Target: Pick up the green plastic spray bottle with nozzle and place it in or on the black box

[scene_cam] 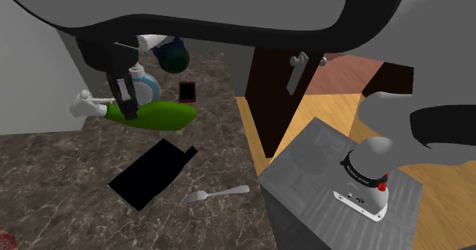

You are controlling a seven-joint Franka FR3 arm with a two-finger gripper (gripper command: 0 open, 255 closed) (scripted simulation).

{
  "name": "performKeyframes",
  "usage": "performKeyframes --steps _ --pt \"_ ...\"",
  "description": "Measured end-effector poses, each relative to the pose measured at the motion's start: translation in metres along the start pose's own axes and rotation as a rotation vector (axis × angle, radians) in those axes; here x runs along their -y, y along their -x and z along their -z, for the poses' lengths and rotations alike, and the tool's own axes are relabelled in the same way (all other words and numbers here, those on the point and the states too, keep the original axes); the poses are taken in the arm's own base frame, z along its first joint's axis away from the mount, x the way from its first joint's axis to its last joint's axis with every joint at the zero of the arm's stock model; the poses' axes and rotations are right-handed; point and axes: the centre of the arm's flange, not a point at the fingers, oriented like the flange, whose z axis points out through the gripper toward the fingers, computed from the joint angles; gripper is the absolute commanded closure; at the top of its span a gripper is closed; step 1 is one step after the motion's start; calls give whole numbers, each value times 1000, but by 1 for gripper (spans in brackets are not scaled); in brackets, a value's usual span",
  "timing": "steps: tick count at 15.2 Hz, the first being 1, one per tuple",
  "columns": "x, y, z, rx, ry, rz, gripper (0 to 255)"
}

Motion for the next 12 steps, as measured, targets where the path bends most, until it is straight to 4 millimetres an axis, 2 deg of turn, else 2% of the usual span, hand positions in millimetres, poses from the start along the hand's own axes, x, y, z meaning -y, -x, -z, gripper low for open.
performKeyframes --steps 3,12 --pt "-3 14 -8 -1 3 0 255" --pt "-6 12 -53 -2 3 0 255"
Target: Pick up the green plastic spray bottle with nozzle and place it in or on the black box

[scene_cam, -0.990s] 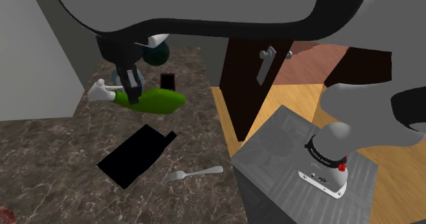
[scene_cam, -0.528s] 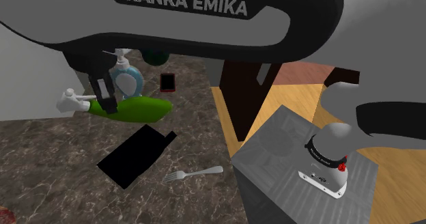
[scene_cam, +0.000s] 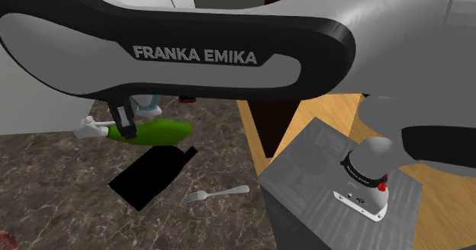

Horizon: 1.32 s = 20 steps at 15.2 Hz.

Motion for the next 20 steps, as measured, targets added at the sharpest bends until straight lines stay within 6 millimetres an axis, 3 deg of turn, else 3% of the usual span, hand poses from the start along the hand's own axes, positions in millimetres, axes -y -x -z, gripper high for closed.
performKeyframes --steps 7,14,15,20 --pt "-2 -1 -38 0 0 0 255" --pt "-3 -2 -44 0 0 0 255" --pt "-3 -2 -44 0 0 0 0" --pt "-3 -2 -44 0 0 0 0"
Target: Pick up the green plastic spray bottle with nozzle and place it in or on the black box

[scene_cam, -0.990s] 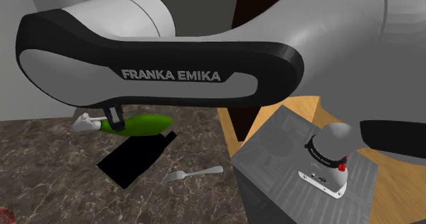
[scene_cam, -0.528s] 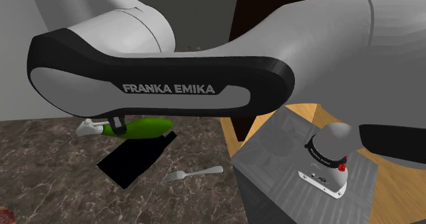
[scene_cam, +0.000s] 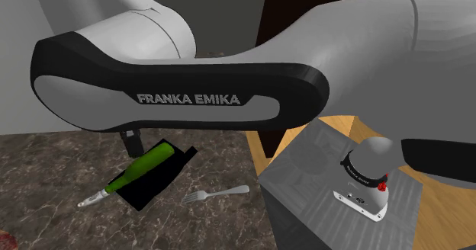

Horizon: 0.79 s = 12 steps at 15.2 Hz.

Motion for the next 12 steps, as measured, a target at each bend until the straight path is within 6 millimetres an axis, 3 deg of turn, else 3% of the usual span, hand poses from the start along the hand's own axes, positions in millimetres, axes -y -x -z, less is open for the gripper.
performKeyframes --steps 2,6,12 --pt "0 0 6 0 0 0 0" --pt "0 0 46 1 0 0 0" --pt "0 0 50 0 0 0 0"
